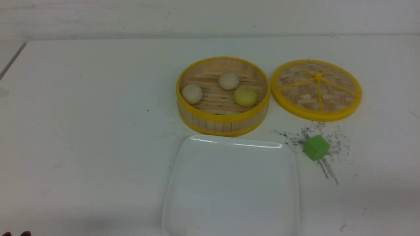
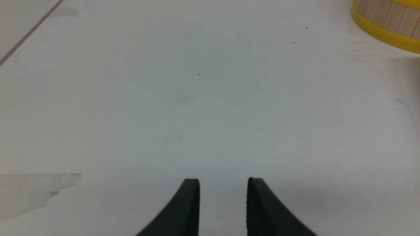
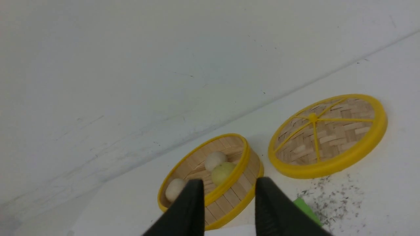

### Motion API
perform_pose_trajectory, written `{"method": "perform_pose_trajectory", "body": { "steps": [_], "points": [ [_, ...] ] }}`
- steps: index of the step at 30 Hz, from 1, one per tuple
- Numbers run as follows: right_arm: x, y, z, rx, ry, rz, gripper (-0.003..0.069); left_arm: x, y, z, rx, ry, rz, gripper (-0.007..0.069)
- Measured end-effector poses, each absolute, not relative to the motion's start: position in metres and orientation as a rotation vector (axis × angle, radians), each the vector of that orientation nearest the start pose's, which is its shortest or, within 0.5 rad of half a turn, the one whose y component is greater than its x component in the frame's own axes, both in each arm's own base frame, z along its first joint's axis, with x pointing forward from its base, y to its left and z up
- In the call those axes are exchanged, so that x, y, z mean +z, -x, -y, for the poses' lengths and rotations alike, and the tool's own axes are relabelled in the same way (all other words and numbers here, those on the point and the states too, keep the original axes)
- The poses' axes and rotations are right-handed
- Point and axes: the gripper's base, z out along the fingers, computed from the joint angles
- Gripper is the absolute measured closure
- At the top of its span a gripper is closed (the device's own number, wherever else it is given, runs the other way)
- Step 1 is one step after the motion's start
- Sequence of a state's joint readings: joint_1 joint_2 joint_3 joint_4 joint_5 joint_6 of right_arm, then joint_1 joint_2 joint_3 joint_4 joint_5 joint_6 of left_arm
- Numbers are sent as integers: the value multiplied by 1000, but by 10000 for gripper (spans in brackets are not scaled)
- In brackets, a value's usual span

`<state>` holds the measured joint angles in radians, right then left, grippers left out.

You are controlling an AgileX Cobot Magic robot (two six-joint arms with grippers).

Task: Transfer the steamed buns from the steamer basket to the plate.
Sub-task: Use the right arm to grab the steamed stuffed bun that is closest to it

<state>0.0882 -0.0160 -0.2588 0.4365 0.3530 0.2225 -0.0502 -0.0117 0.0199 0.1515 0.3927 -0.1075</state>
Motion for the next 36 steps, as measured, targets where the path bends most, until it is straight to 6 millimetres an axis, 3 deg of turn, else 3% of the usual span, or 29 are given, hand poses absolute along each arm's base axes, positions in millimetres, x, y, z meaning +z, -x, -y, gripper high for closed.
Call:
{"method": "perform_pose_trajectory", "body": {
  "steps": [7, 13, 16, 22, 25, 30, 34, 36],
  "points": [
    [265, -32, -18, 688, -300, -1596, 417, 173, -53, -1, -9, 4, -1863, 384],
    [260, -31, -20, 688, -283, -1658, 417, 183, -55, 5, -349, 284, -1724, 384],
    [259, -31, -22, 696, -268, -1675, 417, 187, -56, 5, -408, 330, -1673, 384],
    [260, -30, -23, 466, 5, -1658, 417, 193, -56, 6, -530, 424, -1592, 384],
    [265, -31, -23, 391, 99, -1598, 417, 195, -56, 6, -555, 445, -1571, 384],
    [271, -29, -27, 472, 86, -1551, 417, 195, -56, 7, -639, 517, -1554, 384],
    [278, -30, -36, 536, 182, -1674, 417, 196, -56, 7, -719, 586, -1524, 384],
    [295, -33, -40, 536, 254, -1723, 416, 197, -56, 7, -743, 606, -1517, 384]
  ]
}}
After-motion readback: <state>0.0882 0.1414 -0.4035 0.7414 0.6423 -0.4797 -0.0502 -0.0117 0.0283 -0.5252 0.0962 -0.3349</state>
